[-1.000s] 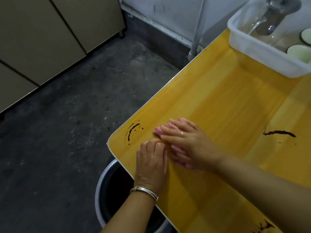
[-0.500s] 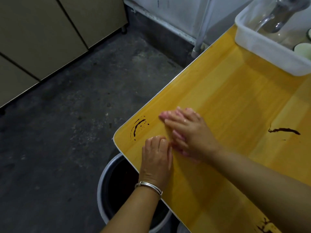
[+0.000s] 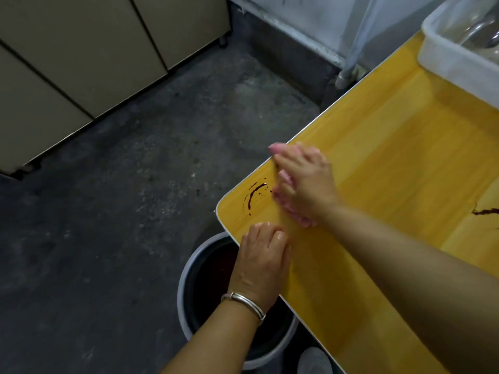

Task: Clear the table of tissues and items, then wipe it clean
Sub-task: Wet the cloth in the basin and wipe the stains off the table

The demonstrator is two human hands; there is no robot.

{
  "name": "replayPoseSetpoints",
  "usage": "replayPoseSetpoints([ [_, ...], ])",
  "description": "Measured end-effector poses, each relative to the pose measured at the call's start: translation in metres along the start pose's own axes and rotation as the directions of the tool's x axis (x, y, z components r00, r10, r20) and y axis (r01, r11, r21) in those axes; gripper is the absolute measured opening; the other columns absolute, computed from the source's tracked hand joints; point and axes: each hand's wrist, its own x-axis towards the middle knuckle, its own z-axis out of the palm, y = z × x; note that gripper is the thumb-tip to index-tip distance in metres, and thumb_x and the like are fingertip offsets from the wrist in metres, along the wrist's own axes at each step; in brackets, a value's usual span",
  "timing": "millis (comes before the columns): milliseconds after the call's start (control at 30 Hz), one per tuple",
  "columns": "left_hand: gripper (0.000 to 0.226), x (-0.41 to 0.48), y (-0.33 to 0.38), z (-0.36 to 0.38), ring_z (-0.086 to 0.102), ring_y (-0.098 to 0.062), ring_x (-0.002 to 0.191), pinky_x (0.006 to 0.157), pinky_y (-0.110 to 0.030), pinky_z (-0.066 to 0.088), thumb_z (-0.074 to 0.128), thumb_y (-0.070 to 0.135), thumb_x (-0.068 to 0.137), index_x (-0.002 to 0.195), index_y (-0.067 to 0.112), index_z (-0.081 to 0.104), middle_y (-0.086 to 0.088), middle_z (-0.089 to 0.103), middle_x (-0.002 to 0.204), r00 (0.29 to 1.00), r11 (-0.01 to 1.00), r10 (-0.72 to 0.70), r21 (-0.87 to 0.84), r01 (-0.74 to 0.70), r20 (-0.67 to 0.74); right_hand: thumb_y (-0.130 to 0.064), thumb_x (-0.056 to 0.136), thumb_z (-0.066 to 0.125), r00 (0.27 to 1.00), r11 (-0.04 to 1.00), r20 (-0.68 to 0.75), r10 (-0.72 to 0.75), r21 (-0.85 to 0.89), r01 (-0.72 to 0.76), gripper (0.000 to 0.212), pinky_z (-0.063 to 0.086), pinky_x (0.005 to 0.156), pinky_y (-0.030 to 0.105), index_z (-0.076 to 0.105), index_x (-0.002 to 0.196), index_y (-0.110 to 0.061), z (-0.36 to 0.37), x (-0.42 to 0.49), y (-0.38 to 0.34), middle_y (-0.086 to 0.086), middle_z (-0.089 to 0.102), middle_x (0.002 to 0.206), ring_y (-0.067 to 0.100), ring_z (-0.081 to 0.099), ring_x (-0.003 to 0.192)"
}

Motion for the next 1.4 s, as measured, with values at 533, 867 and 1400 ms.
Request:
replayPoseSetpoints([
  [533, 0.046, -0.003, -0.045, -0.027, 0.054, -0.027, 0.116, 0.096, -0.047, 0.041, 0.053, 0.029, 0.08, 0.122, 0.011, 0.052, -0.008, 0.056, 0.126, 0.895, 0.89, -0.444, 0.133, 0.435, 0.043, -0.042, 0.085, 0.028, 0.995, 0.997, -0.047, 0.083, 0.0, -0.083, 0.058, 0.014, 0.115, 0.045, 0.043, 0.139, -0.026, 0.017, -0.011, -0.018, -0.004, 0.037, 0.149, 0.026, 0.023, 0.142],
  [867, 0.053, 0.0, -0.042, -0.028, 0.045, -0.023, 0.127, 0.102, -0.043, 0.035, 0.062, 0.012, 0.083, 0.133, 0.012, 0.046, -0.004, 0.046, 0.14, 0.86, 0.871, -0.488, 0.154, 0.467, 0.15, -0.04, 0.088, 0.046, 0.803, 0.808, 0.202, -0.561, -0.076, 0.584, 0.053, 0.024, 0.111, 0.042, 0.039, 0.14, -0.028, -0.005, -0.094, 0.032, -0.005, 0.04, 0.147, 0.024, 0.026, 0.141],
  [1400, 0.064, 0.003, -0.039, -0.042, 0.01, -0.009, 0.141, 0.111, -0.034, 0.009, 0.04, 0.004, 0.088, 0.143, 0.03, 0.022, 0.016, 0.016, 0.152, 0.775, 0.803, -0.596, 0.184, 0.567, 0.21, -0.042, 0.089, 0.044, 0.747, 0.762, 0.244, -0.618, -0.048, 0.646, 0.049, 0.016, 0.115, 0.041, 0.041, 0.138, -0.034, -0.002, -0.122, 0.011, -0.012, 0.036, 0.147, 0.018, 0.024, 0.142],
])
